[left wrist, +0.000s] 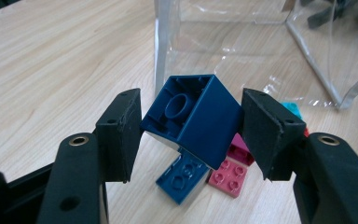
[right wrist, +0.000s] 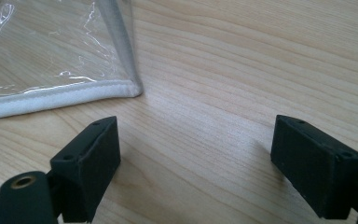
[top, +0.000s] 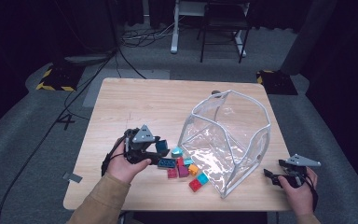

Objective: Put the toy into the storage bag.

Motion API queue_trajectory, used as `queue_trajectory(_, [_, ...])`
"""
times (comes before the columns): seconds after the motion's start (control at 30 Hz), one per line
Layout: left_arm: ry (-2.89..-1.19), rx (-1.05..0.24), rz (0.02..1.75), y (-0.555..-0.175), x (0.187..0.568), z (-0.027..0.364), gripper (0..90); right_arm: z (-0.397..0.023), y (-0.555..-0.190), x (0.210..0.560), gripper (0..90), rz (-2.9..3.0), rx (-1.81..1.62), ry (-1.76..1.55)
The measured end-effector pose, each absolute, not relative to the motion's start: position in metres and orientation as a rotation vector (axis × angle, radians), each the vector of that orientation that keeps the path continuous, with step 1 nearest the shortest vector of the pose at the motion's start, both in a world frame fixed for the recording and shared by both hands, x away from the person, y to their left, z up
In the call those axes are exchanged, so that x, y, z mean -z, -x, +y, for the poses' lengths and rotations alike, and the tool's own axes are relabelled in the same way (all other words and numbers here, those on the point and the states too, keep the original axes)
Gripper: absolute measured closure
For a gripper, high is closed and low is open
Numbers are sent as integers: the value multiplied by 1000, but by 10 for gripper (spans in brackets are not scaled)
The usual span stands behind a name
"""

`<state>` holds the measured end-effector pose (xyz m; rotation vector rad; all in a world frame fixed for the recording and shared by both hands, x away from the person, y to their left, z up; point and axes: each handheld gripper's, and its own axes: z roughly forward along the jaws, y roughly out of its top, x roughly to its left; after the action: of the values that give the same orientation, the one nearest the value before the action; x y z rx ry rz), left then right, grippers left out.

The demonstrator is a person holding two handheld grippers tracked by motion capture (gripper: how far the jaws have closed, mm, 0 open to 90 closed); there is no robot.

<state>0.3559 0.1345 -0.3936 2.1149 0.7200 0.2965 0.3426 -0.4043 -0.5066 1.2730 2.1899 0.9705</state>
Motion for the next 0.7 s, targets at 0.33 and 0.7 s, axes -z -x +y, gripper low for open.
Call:
queue_trajectory(0.33, [-2068,-272,689,-361,369,128,409,-404,-343,507,157,2190,-971,-1272])
queue_trajectory(0.7, [-2014,-264,639,-369,345,115,409,-404,-343,507,158,2190,-971,-1273])
